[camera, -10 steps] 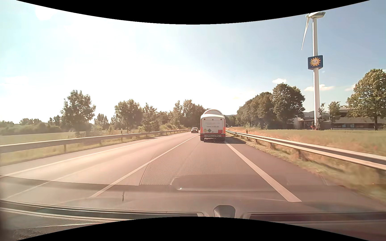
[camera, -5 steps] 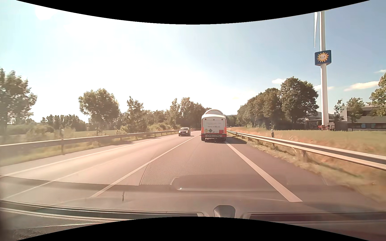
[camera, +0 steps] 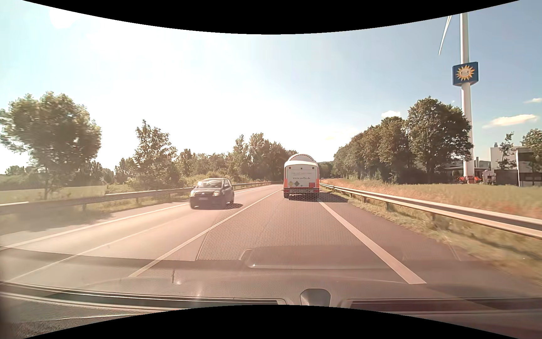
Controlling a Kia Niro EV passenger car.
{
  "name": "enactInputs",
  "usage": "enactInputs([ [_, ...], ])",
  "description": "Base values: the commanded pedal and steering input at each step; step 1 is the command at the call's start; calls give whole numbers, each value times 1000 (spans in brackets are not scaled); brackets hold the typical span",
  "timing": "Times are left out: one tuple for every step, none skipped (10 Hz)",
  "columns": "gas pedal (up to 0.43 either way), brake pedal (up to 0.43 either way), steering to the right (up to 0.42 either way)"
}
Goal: Follow the waypoints while adhering to traffic rules and regulations
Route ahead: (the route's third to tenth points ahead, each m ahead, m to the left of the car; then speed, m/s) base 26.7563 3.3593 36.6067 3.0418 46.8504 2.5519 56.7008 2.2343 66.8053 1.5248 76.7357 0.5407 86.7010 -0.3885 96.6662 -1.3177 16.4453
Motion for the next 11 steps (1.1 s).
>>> enactInputs([
  [0, 0, 6],
  [0, 6, 6],
  [0, 6, 6],
  [0, 6, 6],
  [0, 12, 6],
  [8, 6, 6],
  [8, 6, 6],
  [39, 6, 6],
  [47, 6, 6],
  [47, 6, 6],
  [59, 6, 6],
])
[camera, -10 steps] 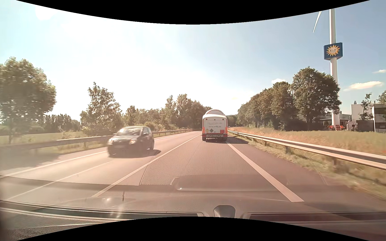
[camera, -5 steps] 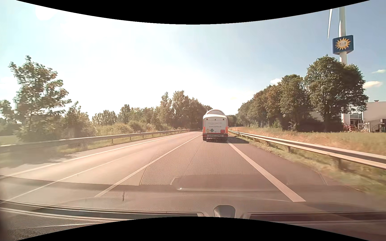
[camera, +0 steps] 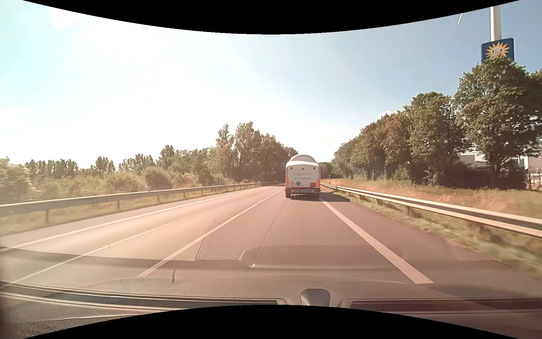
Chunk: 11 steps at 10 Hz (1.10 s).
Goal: Follow the waypoints while adhering to traffic rules and regulations
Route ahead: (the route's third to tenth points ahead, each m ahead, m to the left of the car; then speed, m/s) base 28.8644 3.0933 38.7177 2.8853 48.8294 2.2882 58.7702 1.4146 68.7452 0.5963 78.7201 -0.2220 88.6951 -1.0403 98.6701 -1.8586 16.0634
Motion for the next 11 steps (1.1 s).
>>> enactInputs([
  [67, 6, 7],
  [79, 12, 8],
  [87, 6, 9],
  [98, 6, 8],
  [110, 6, 9],
  [110, 6, 9],
  [110, 6, 9],
  [110, 6, 9],
  [110, 6, 9],
  [110, 6, 9],
  [110, 6, 9],
])
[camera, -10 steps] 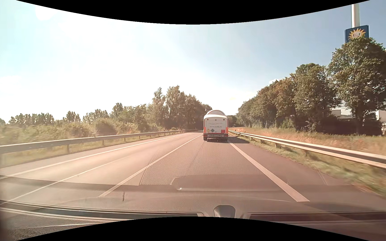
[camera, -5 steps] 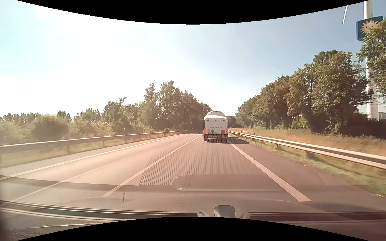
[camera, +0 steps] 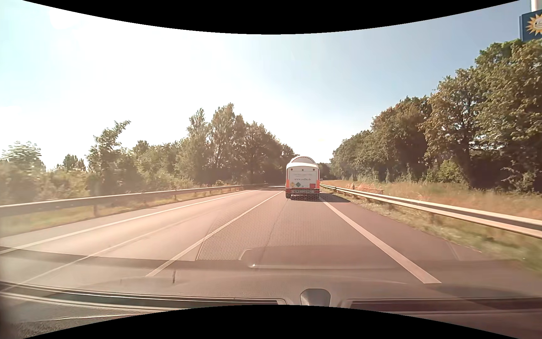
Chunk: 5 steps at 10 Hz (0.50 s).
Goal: Follow the waypoints while adhering to traffic rules and regulations
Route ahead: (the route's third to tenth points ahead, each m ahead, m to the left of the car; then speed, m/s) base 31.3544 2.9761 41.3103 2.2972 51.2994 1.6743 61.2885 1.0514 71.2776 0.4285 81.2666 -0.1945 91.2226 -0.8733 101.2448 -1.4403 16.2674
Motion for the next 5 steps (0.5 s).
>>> enactInputs([
  [110, 6, 9],
  [110, 6, 9],
  [110, 6, 9],
  [110, 6, 9],
  [110, 6, 9],
])
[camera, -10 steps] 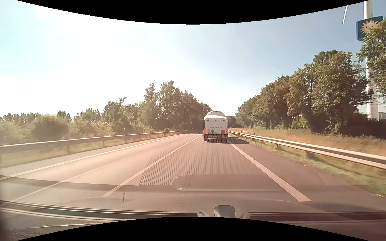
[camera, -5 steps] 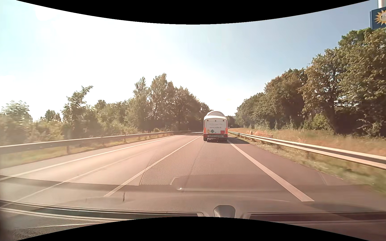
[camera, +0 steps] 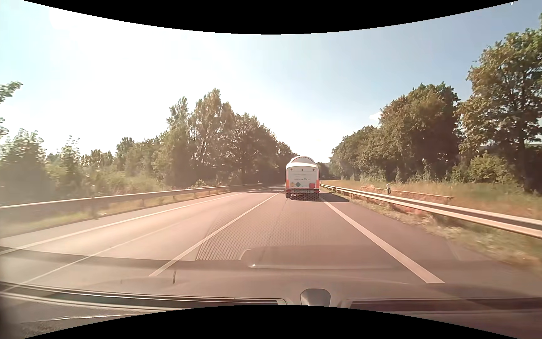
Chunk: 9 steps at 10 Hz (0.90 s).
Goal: Follow the waypoints while adhering to traffic rules and regulations
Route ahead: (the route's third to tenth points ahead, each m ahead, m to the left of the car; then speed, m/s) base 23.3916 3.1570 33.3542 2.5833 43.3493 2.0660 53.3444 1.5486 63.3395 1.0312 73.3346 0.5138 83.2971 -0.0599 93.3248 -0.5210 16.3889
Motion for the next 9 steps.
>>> enactInputs([
  [110, 6, 9],
  [98, 6, 9],
  [98, 6, 9],
  [87, 6, 9],
  [87, 6, 9],
  [87, 6, 9],
  [79, 6, 9],
  [79, 6, 9],
  [79, 6, 9],
])
